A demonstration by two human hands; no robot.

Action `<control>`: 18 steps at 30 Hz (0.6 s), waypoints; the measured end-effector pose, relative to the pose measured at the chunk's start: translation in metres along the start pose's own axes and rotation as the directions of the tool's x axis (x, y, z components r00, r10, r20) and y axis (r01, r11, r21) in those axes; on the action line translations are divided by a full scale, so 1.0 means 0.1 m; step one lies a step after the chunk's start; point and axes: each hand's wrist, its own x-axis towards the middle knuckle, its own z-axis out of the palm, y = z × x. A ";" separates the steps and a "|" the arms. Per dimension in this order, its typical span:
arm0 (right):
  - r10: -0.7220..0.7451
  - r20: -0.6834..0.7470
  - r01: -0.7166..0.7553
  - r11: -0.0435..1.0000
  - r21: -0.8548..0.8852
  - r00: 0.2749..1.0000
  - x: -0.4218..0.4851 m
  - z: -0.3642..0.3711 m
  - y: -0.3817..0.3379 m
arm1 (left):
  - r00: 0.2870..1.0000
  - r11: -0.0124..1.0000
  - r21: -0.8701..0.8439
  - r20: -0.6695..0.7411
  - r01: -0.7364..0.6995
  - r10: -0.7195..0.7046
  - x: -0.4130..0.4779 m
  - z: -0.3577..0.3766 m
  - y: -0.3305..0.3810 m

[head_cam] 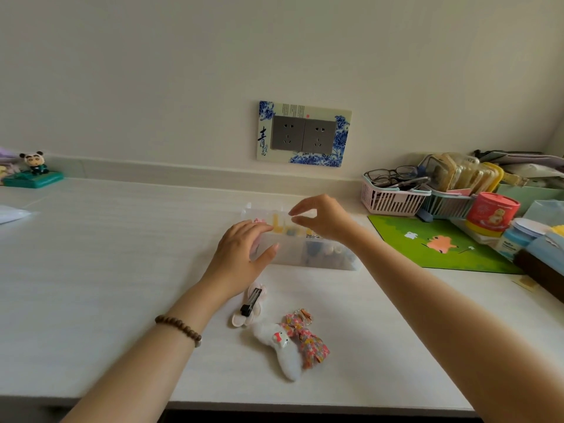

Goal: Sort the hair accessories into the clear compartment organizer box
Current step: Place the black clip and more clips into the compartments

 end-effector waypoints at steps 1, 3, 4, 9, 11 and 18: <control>-0.007 0.013 0.008 0.999 -0.047 1.000 -0.02 0.02 0.00 | 1.000 1.000 -0.005 0.009 0.005 -0.005 -0.01 -0.01 -0.01; -0.013 -0.056 0.012 1.000 -0.009 0.998 -0.10 0.01 -0.04 | 1.000 1.000 -0.013 -0.005 -0.010 0.010 -0.02 -0.05 0.00; -0.015 -0.115 0.021 0.999 0.046 0.993 -0.15 0.00 -0.08 | 0.999 0.999 -0.026 -0.031 -0.026 0.026 -0.01 -0.09 0.03; -0.089 0.002 0.086 0.967 0.239 0.996 -0.59 -0.05 -0.22 | 0.993 0.969 -0.234 0.105 0.081 -0.058 -0.04 -0.40 0.19; -0.097 0.093 0.074 0.971 0.226 0.991 -0.74 -0.01 -0.21 | 0.949 0.978 -0.144 0.298 0.152 -0.104 -0.06 -0.51 0.21; -0.069 0.156 0.030 0.970 0.242 0.985 -0.87 0.12 -0.16 | 0.728 0.929 0.254 0.578 0.269 -0.369 -0.21 -0.52 0.25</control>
